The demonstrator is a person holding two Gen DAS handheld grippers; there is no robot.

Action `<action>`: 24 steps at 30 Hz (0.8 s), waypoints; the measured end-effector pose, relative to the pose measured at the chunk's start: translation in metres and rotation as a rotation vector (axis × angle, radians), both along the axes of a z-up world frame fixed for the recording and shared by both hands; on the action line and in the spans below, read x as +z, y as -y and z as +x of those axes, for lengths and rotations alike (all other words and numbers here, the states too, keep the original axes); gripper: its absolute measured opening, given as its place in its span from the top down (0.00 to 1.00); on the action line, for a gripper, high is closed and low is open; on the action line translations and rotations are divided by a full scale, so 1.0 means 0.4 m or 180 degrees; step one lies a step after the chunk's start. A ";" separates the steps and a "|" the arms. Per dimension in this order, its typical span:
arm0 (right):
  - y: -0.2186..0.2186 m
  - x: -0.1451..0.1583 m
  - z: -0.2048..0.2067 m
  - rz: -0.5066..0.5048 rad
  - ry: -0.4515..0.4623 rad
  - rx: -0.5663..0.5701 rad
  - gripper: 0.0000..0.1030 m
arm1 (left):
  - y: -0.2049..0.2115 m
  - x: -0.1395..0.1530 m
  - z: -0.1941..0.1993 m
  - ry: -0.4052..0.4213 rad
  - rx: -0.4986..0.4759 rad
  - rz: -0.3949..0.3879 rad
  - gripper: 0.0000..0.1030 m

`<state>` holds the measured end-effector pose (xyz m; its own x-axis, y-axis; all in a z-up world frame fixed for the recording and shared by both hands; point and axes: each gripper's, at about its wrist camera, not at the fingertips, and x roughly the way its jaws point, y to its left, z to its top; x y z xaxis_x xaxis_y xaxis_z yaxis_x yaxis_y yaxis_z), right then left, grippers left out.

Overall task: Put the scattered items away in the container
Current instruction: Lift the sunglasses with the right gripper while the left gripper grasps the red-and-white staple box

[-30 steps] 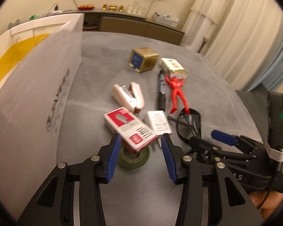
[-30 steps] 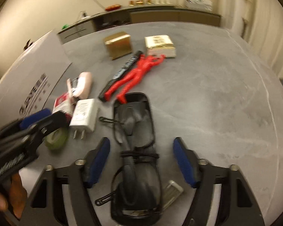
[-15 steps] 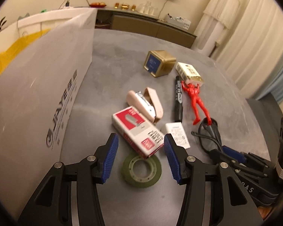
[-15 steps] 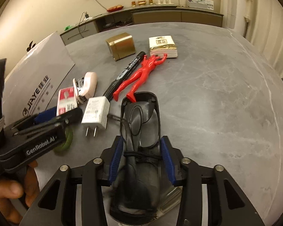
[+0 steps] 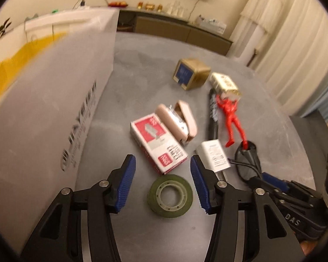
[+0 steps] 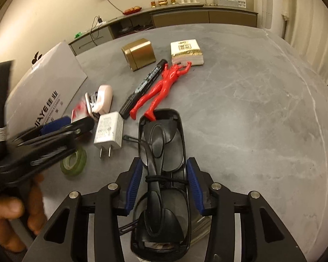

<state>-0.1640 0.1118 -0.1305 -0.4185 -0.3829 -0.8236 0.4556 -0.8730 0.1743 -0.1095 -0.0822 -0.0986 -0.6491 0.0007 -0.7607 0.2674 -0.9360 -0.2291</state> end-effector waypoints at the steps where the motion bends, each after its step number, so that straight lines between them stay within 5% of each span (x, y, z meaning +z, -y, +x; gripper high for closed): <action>1: 0.000 -0.001 0.001 0.0003 0.0007 0.0011 0.63 | -0.007 0.004 -0.009 -0.0013 -0.0017 -0.0070 0.45; 6: -0.019 0.007 0.004 -0.0132 0.0095 0.0019 0.63 | -0.055 -0.045 -0.098 0.0274 -0.0043 -0.0584 0.42; 8: -0.028 0.018 0.006 -0.0180 0.0070 0.0011 0.64 | -0.051 -0.062 -0.103 0.0287 -0.0102 -0.0519 0.43; 11: -0.039 0.031 0.004 -0.0238 0.0043 -0.0016 0.64 | -0.039 -0.052 -0.083 0.0223 -0.0186 -0.0414 0.84; 20: -0.040 0.039 -0.001 -0.0309 0.0078 -0.0031 0.63 | -0.024 0.042 0.003 -0.0079 -0.0344 -0.0230 0.85; 21: -0.041 0.039 -0.003 -0.0315 0.0082 -0.0036 0.63 | -0.022 0.038 -0.002 -0.0057 -0.0325 -0.0258 0.82; 22: -0.042 0.039 -0.005 -0.0320 0.0087 -0.0041 0.63 | -0.022 0.031 -0.010 -0.0024 -0.0301 -0.0293 0.66; 24: -0.045 0.038 -0.007 -0.0326 0.0093 -0.0042 0.64 | -0.021 0.014 -0.030 0.0049 -0.0265 -0.0346 0.59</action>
<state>-0.1667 0.1297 -0.1154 -0.4005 -0.4601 -0.7924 0.4375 -0.8558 0.2758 -0.1215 -0.0737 -0.0928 -0.6385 -0.0290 -0.7691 0.1906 -0.9741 -0.1215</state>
